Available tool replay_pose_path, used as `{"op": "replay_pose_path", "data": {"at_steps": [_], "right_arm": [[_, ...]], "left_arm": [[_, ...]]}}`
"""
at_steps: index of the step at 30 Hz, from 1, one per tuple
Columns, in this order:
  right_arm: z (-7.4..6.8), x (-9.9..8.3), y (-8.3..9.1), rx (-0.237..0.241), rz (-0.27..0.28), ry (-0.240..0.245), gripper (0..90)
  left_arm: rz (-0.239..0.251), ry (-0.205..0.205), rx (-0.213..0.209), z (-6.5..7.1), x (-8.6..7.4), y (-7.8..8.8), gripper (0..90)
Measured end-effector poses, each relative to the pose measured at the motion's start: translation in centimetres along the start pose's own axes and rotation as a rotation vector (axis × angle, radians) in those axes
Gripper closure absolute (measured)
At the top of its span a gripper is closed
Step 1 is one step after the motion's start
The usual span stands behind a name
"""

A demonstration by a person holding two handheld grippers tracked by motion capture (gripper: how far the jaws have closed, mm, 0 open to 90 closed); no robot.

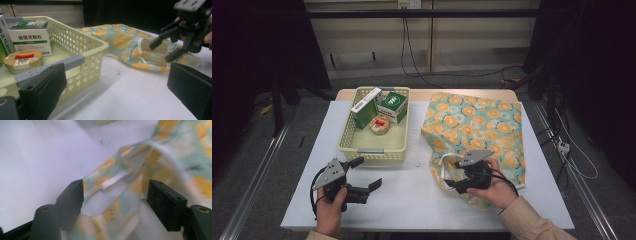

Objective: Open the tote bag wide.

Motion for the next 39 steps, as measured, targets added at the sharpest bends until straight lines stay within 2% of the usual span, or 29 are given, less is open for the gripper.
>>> {"op": "replay_pose_path", "data": {"at_steps": [2, 4, 5, 6, 8, 9, 10, 14, 15, 19, 24, 27, 29, 30, 31, 33, 35, 36, 39], "right_arm": [[0.1, -0.5, -1.1, -0.005, -0.033, -0.006, 38.3], [0.3, -0.8, -1.8, -0.02, -0.056, 0.004, 39.8], [0.5, -0.8, -1.9, -0.007, -0.054, -0.015, 42.8], [0.6, -0.8, -1.9, 0.0, -0.053, -0.018, 50.7], [0.8, -0.7, -1.9, 0.001, -0.048, -0.03, 60.1], [0.9, -0.7, -1.9, 0.004, -0.048, -0.027, 68.6], [1.1, -0.7, -1.9, 0.01, -0.047, -0.027, 84.0], [1.2, -0.5, -2.1, 0.052, -0.038, -0.037, 89.5], [1.0, -0.3, -2.2, 0.072, -0.035, -0.045, 89.7], [-1.0, 1.3, -2.4, 0.143, -0.009, -0.013, 90.0], [-3.1, 4.1, -2.6, 0.281, 0.075, -0.055, 90.0], [-4.5, 5.4, -3.0, 0.326, 0.099, -0.046, 89.9], [-5.3, 5.5, -3.6, 0.318, 0.078, -0.025, 87.3], [-5.5, 5.3, -4.0, 0.324, 0.058, -0.017, 81.6], [-5.7, 5.0, -4.3, 0.318, 0.039, -0.015, 71.9], [-5.8, 4.3, -4.6, 0.279, 0.015, 0.013, 66.6], [-5.6, 3.9, -4.3, 0.272, 0.007, 0.012, 53.3], [-5.2, 3.7, -4.0, 0.25, 0.013, 0.012, 49.5], [-3.9, 3.3, -2.9, 0.214, 0.03, -0.02, 44.4]], "left_arm": [[-0.002, 0.001, 0.0, 0.0, 0.0, 0.0, 2.1], [-0.001, 0.001, -0.003, 0.0, 0.0, 0.0, 2.1], [-0.005, -0.002, -0.002, -0.1, -0.1, 0.0, 2.1], [-0.005, 0.001, -0.003, -0.1, -0.1, 0.0, 2.1], [-0.005, 0.002, -0.003, -0.1, -0.1, 0.0, 2.1], [-0.004, 0.005, -0.002, -0.1, -0.1, 0.0, 2.1], [-0.004, 0.004, -0.003, 0.0, -0.1, 0.0, 2.1], [-0.001, -0.002, 0.0, 0.0, 0.0, 0.0, 2.1], [-0.001, -0.002, -0.001, -0.1, 0.0, 0.0, 2.1], [-0.003, 0.003, 0.002, -0.1, -0.1, 0.0, 2.1], [0.0, -0.001, 0.0, -0.1, 0.0, 0.1, 2.1], [0.002, 0.005, 0.003, -0.2, -0.1, 0.2, 2.1], [0.005, 0.008, 0.002, -0.2, -0.1, 0.2, 2.1], [0.005, 0.008, 0.003, -0.2, -0.1, 0.2, 2.1], [0.003, 0.006, 0.002, -0.1, -0.1, 0.2, 2.1], [0.0, 0.002, -0.002, -0.1, -0.1, 0.2, 2.1], [-0.004, 0.004, -0.004, -0.1, -0.1, 0.1, 2.1], [-0.005, 0.004, -0.004, -0.1, -0.1, 0.1, 2.1], [-0.005, -0.003, -0.001, -0.1, 0.0, 0.0, 2.1]]}}
Point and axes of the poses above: each handheld gripper's, and its own axes: y roughly backward along the jaws, x roughly out of its top, z roughly to its right, the point moved 1 cm from there along -y, roughly forward along the jaws, and after that the axes turned 8 degrees about -x, right-handed, at the moved point
